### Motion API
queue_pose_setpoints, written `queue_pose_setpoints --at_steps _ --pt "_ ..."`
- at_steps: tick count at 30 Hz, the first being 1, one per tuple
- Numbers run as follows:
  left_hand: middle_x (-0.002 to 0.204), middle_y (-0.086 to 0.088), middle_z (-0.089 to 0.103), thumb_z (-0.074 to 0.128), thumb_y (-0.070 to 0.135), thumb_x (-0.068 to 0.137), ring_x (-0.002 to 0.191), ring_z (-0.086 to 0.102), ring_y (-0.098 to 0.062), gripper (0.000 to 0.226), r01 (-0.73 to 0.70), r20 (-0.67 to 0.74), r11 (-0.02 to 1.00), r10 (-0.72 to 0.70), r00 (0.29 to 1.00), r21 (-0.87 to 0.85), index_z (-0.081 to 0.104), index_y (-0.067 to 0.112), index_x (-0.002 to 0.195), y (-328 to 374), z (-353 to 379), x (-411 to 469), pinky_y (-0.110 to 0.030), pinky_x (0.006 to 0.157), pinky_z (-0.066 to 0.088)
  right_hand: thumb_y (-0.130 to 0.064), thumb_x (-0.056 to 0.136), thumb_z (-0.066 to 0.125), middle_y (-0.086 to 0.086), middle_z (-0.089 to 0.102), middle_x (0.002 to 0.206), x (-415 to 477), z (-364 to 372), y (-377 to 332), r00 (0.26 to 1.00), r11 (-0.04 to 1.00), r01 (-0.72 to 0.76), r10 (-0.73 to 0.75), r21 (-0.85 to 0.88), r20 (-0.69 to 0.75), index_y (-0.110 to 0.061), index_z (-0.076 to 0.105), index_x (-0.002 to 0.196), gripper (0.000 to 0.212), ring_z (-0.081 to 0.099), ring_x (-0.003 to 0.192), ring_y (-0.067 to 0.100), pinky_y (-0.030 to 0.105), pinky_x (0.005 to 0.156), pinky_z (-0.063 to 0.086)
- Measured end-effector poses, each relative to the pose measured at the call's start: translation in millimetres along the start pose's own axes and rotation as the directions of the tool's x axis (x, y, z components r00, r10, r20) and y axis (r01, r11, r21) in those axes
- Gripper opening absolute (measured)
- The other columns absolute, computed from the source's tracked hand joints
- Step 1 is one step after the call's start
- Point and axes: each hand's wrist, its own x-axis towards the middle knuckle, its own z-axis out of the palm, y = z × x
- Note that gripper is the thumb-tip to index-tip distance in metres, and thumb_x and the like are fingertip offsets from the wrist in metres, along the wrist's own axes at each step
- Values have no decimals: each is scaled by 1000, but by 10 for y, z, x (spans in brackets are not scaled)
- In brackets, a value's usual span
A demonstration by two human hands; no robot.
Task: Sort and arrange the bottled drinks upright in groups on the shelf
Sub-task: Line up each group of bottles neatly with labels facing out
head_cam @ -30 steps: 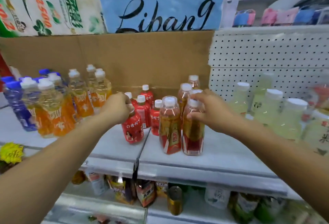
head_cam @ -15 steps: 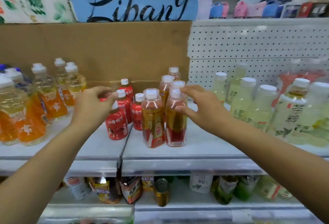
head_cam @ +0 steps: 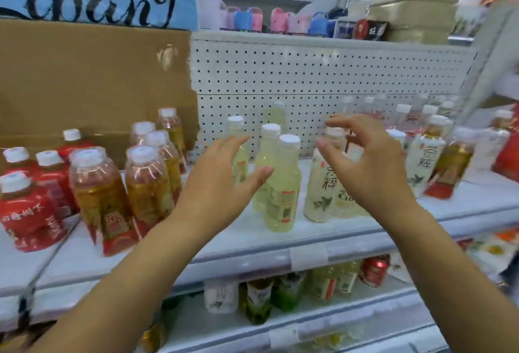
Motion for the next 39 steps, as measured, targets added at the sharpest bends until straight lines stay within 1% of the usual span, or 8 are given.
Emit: queue_pose_setpoints --at_steps 7,13,20,26,31,33,36,39 --pt "167 -6 5 66 53 88 154 8 -23 107 337 -14 910 -351 936 -241 -5 20 160 84 1406 -28 -42 124 15 -34 95 68 -5 62 131 43 29 613 985 975 -168 160 143 67 -20 58 137 46 58 120 10 31 104 48" --pt "161 1 30 54 49 95 141 37 -23 78 352 -102 895 -391 915 -274 8 33 156 -83 1859 -42 -40 110 36 -38 101 58 -3 49 148 126 229 791 954 994 -87 66 62 292 -24 37 153 57 40 137 12 18 104 29" --pt "153 5 46 33 54 103 136 48 -23 60 518 142 836 -499 855 -182 19 34 158 -281 1850 197 -36 107 37 -19 92 71 -2 62 123 58 255 974 967 973 -75 17 220 253 -36 42 147 64 56 102 6 8 85 40" --pt "127 10 57 44 63 94 114 58 -8 53 341 -258 884 -427 866 -320 59 29 132 273 1804 -57 -32 98 50 -12 86 78 -19 67 118 89 140 1133 952 891 -146 8 429 306 -41 50 142 68 60 112 -5 23 99 50" --pt "119 23 65 67 54 88 111 62 2 46 321 111 781 -312 944 -535 50 43 129 459 1973 -8 -26 90 54 -7 89 74 -22 63 134 98 91 1173 898 814 -170 -104 556 427 -42 45 148 75 55 124 -8 33 107 50" --pt "115 27 65 70 48 86 108 63 4 45 330 87 780 -337 937 -531 48 48 125 464 2049 9 -23 86 56 -12 92 73 -21 62 135 19 62 1223 944 815 -100 -104 570 314 -34 49 148 64 56 127 -4 37 108 49" --pt "120 25 65 68 51 81 112 62 2 54 331 34 745 -383 923 -579 47 43 130 452 2121 -24 -28 92 56 -21 93 73 -2 62 133 -191 -5 1418 986 925 68 -6 373 -165 -15 58 137 47 58 124 16 47 103 51" --pt "117 29 63 66 49 82 108 60 11 59 278 -105 751 -418 903 -599 44 33 135 461 2153 -61 -16 87 54 -40 79 83 6 35 153 -379 38 1624 947 953 -203 250 225 -204 -17 32 151 91 31 143 25 59 115 33"
